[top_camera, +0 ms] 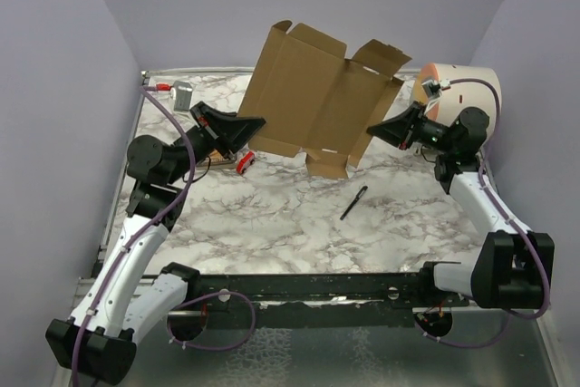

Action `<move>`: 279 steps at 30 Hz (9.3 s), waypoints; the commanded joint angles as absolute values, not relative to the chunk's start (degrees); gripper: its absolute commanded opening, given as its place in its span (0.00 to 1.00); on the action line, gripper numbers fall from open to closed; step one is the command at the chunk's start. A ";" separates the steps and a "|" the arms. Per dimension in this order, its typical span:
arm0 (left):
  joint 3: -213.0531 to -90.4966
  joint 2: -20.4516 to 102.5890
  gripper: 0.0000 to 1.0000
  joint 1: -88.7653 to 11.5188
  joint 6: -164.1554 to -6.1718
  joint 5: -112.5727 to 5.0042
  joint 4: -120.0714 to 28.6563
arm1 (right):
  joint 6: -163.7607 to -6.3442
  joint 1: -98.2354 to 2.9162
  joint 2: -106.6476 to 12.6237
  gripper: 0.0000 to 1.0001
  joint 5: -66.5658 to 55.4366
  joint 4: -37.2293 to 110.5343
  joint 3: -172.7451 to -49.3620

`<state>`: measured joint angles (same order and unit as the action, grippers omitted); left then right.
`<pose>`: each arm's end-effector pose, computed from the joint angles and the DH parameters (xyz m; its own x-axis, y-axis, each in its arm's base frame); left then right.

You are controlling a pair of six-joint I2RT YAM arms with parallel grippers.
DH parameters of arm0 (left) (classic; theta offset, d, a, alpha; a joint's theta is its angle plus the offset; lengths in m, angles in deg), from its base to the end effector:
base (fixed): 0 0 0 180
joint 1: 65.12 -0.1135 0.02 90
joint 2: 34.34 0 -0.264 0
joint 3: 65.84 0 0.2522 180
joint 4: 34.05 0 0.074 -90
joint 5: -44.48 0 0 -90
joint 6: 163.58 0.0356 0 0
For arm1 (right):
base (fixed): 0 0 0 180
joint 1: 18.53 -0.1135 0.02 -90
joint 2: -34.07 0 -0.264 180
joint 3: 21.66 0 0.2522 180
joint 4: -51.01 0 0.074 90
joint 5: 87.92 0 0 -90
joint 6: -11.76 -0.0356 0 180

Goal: Fold the paper box

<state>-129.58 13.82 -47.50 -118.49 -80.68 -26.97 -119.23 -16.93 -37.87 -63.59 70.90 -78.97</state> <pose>0.1672 -0.0746 0.4176 -0.2722 -0.5191 -0.8102 0.7932 0.3556 -0.4944 0.2713 0.0249 0.3089 -0.5182 0.2848 -0.8064 -0.7360 0.3317 0.5901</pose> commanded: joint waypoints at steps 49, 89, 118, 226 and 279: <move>-128.25 34.29 0.00 -36.69 -96.51 -58.55 -50.64 | -95.24 -33.87 -54.39 0.08 -28.89 44.14 -81.29; -146.49 48.75 0.00 -45.56 -72.38 -71.53 -70.99 | -67.64 -23.59 -59.55 0.65 -66.37 28.79 -85.80; -145.38 43.87 0.00 -45.45 -62.60 -71.64 -70.67 | -52.73 -20.13 -76.21 0.99 -58.96 11.92 -107.74; -147.39 26.49 0.00 -30.67 -56.16 -63.01 -75.66 | -52.22 -27.93 -65.86 0.81 -54.55 13.12 -110.00; -139.19 29.38 0.00 -30.23 -63.29 -72.18 -68.69 | -62.28 -29.43 -49.16 0.01 -50.21 73.28 -66.84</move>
